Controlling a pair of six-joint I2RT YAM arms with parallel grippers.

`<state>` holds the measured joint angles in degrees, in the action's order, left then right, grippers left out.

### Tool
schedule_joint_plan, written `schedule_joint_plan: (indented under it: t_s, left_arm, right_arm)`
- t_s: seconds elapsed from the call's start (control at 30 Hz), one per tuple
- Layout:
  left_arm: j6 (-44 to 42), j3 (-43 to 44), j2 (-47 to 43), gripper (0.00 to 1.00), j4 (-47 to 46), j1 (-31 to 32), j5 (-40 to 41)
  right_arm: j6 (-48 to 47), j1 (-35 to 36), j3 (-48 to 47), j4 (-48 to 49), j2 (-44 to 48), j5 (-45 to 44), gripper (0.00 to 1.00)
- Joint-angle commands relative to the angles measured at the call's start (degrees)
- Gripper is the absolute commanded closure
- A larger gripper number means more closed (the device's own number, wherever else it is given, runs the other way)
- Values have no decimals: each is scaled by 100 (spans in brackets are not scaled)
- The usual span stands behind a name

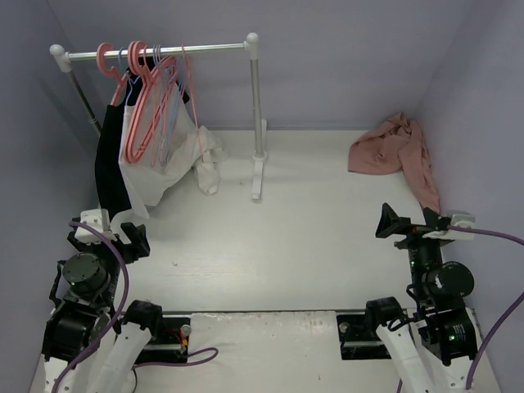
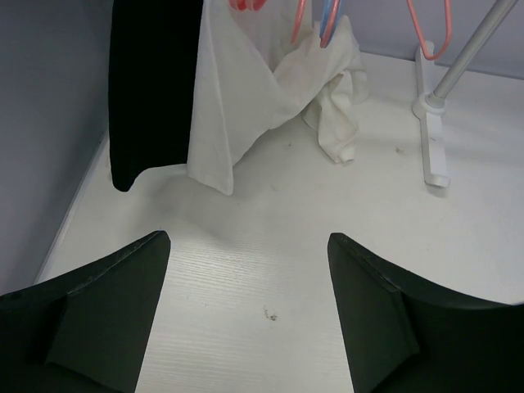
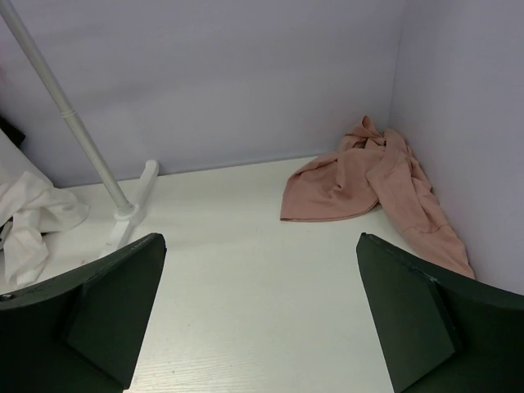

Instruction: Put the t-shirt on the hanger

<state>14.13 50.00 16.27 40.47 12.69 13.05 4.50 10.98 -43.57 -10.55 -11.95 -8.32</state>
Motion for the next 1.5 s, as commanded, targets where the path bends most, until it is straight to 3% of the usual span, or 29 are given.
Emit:
schedule_joint_plan:
  t_s: [0.0, 0.23, 0.5, 0.7, 0.9, 1.1, 1.37, 1.47]
  left_arm:
    - [25, 56, 150, 26, -366, -38, 65]
    - [20, 70, 316, 26, -374, -36, -9]
    - [2, 34, 252, 26, -364, -3, 123]
    - [-12, 19, 344, 26, -364, 32, 134]
    - [-25, 10, 468, 26, -373, 32, 126]
    - [-49, 3, 611, 26, -389, 41, 82]
    - [-77, -8, 777, 26, -390, 32, 40]
    - [-77, -8, 818, 26, -399, 30, 36]
  right_arm:
    - [224, 53, -62, 430, -364, -603, 0]
    - [657, 44, -534, 537, -1823, -1100, 0]
    - [2525, -28, -2221, 607, -5918, -2780, 0]
    - [2647, -459, -3793, 614, -8754, -2976, 0]
    - [2228, -777, -5480, 625, -10649, -2734, 0]
    - [1401, -985, -6599, 649, -12001, -1870, 0]
    - [1059, -1311, -6841, 841, -12739, -891, 0]
    - [874, -1387, -6799, 860, -12854, -501, 12]
